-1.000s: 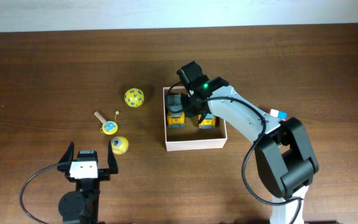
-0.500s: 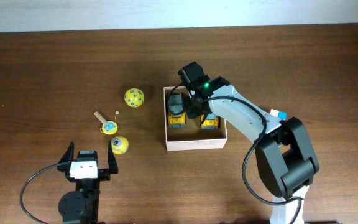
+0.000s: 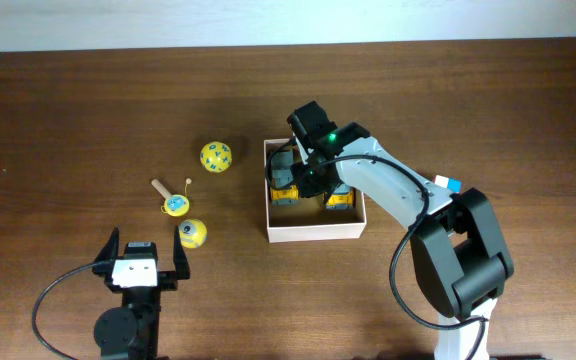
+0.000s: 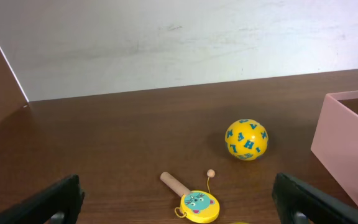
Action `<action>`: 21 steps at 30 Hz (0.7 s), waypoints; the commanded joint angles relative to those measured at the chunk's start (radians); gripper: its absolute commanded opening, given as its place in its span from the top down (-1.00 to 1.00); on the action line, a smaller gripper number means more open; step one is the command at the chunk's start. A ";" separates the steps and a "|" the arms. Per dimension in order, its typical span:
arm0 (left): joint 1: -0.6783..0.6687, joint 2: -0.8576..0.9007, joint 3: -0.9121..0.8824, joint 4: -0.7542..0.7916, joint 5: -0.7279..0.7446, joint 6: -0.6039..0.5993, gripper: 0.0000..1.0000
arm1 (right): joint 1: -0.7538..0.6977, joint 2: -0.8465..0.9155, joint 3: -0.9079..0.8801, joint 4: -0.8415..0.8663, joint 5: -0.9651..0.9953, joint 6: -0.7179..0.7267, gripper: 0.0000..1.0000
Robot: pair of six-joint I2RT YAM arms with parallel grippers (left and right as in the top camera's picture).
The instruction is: Pack container
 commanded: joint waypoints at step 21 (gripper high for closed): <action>-0.004 -0.003 -0.008 0.000 0.010 0.016 -0.98 | -0.008 0.015 -0.008 -0.010 0.138 -0.102 0.63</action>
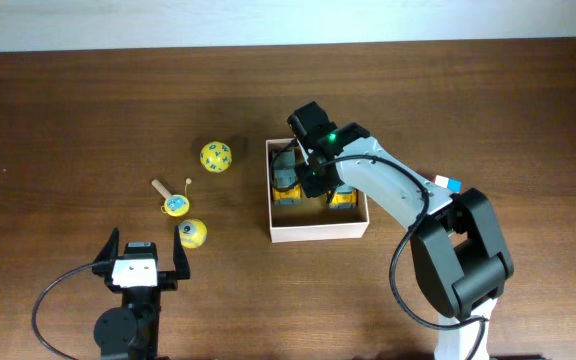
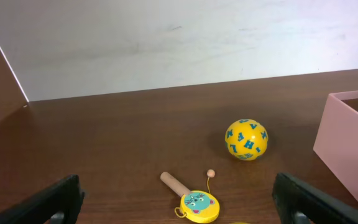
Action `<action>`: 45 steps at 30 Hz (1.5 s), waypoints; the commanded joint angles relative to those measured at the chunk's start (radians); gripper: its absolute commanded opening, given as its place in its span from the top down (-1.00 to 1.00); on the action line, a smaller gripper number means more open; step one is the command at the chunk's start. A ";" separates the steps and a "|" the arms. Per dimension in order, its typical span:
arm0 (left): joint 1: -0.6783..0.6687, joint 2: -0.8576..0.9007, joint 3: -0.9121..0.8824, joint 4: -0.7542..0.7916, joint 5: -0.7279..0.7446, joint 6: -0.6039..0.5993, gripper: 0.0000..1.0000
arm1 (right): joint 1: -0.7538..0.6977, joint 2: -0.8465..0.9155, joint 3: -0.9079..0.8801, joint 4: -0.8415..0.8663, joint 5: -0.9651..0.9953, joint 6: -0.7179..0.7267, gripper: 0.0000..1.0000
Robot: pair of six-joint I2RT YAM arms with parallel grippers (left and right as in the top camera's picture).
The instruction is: Pack container
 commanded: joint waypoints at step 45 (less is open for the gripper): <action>-0.004 -0.003 -0.008 0.000 0.010 0.016 -0.98 | -0.245 -0.151 0.487 -0.747 0.006 0.146 -0.01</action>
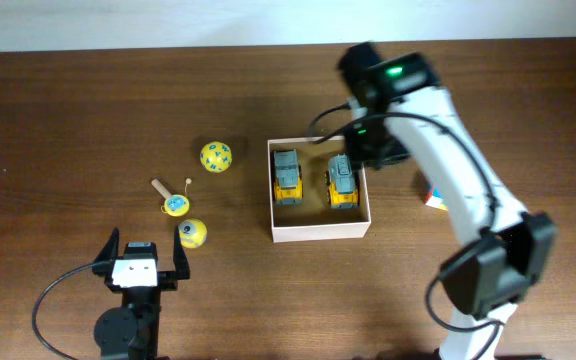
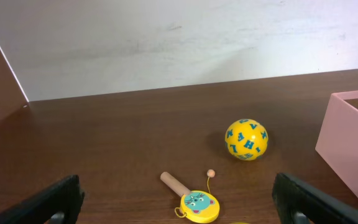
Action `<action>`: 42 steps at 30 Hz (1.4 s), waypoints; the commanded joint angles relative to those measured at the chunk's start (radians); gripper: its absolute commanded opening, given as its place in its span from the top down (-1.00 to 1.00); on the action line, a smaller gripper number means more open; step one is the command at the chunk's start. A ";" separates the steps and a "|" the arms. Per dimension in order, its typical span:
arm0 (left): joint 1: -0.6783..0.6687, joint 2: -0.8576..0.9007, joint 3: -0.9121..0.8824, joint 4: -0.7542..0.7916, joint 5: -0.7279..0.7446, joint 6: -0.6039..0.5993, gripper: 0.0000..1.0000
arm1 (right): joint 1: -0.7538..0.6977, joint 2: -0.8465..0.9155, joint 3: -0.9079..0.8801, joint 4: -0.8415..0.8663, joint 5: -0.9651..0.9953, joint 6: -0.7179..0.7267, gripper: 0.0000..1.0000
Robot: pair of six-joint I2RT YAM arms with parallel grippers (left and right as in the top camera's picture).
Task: Pack container
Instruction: 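Raise the right gripper and move it over the Rubik's cube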
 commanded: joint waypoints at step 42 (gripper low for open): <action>-0.004 -0.003 -0.008 0.000 0.010 0.016 -0.98 | -0.457 -0.124 -0.594 0.552 -0.003 0.086 -0.62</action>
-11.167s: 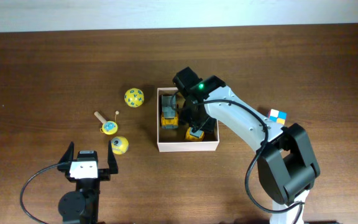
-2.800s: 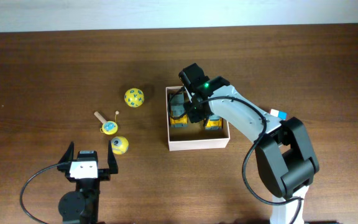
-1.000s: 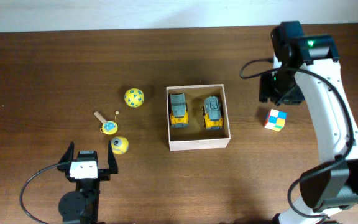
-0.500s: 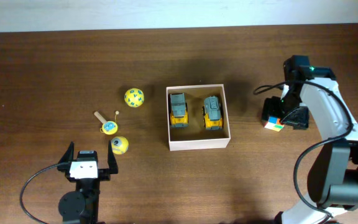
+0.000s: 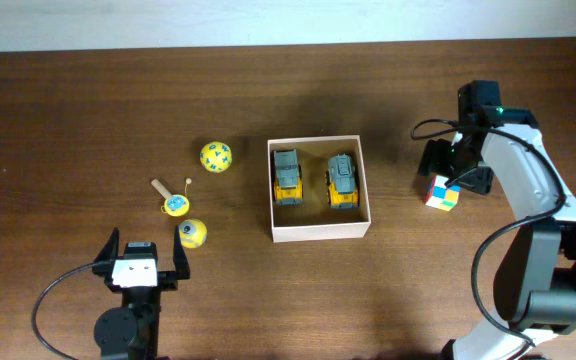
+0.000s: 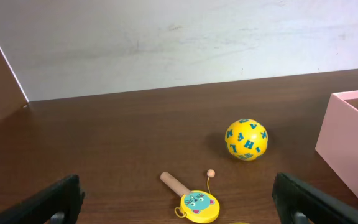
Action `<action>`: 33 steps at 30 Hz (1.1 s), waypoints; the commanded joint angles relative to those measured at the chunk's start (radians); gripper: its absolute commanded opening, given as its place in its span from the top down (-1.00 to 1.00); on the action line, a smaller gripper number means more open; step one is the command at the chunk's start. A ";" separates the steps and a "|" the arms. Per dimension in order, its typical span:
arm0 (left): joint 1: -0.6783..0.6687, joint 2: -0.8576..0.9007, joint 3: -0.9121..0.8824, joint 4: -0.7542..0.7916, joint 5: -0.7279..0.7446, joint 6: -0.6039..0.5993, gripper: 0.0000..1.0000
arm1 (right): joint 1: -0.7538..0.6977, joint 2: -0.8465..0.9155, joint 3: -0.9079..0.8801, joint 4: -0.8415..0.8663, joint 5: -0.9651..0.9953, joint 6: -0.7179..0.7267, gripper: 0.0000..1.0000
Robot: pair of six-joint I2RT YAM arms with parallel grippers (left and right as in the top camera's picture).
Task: Pack container
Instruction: 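Raise the right gripper and move it over the Rubik's cube, then lower and close the right gripper on the cube, lift it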
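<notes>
The pink-white box (image 5: 318, 232) stands mid-table with two yellow toy trucks (image 5: 286, 177) (image 5: 341, 180) side by side in it. To its right lies a coloured cube (image 5: 442, 194), and my right gripper (image 5: 452, 170) hangs open just above and behind it, holding nothing. Left of the box lie a yellow ball with blue letters (image 5: 215, 156) (image 6: 247, 139), a yellow paddle drum (image 5: 173, 203) (image 6: 194, 203) and a small yellow ball (image 5: 192, 234). My left gripper (image 5: 144, 254) (image 6: 178, 205) rests open near the front edge, facing these toys.
The box's pink wall (image 6: 353, 149) fills the right edge of the left wrist view. A pale wall runs along the back of the table. A black cable (image 5: 53, 300) loops beside the left arm's base.
My right gripper was over the box's far right corner and is now out to the right, at the coloured cube. The cube now shows fully. The left arm and the toys have not moved.
My right gripper was down in the box at the two trucks, and the box shifted slightly to the right. Then the gripper was up over the far right rim with both trucks lying in the box. Now it is at the cube.
</notes>
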 commanded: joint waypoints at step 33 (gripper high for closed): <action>-0.004 -0.003 -0.008 0.000 0.010 0.016 -0.98 | -0.016 0.107 -0.153 0.194 -0.069 -0.189 -0.50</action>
